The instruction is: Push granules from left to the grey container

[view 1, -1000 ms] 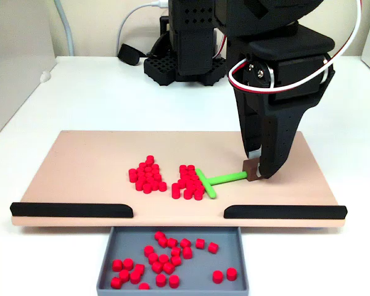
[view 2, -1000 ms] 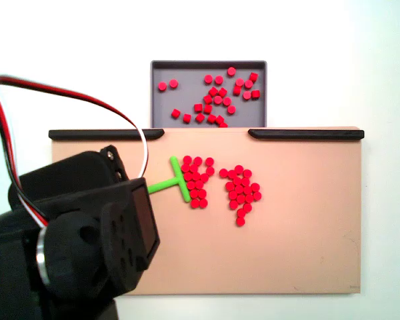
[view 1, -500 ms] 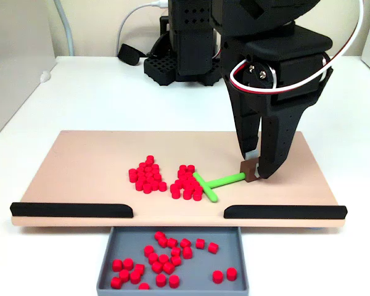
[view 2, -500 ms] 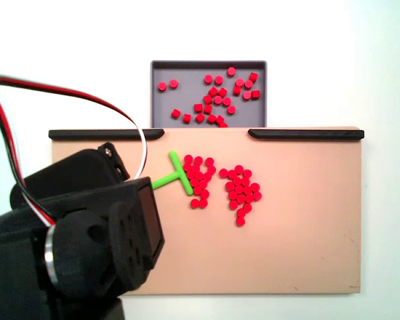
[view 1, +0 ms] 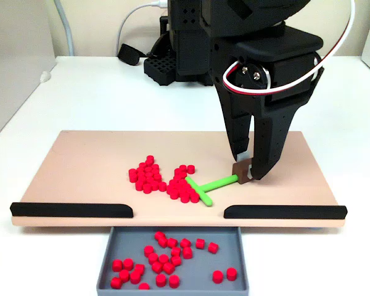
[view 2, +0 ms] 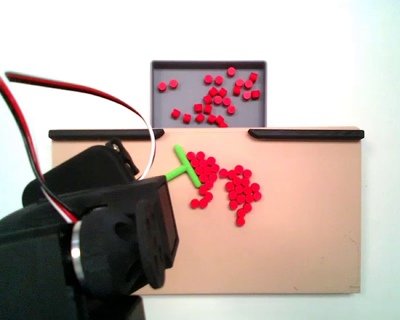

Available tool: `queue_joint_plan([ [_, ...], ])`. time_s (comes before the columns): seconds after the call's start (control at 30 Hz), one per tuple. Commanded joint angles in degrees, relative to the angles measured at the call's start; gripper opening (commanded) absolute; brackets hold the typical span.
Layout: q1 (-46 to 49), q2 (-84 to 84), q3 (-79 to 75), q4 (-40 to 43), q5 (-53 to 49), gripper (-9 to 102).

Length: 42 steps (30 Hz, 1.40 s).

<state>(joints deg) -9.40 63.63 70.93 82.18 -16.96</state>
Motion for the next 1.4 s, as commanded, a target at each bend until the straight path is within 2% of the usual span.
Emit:
queue_joint_plan([
  [0.0,0.7,0.8,0.0,0.3,-1.3,0],
  [1.37,4.7,1.1,-0.2,-0.4,-25.0,0],
])
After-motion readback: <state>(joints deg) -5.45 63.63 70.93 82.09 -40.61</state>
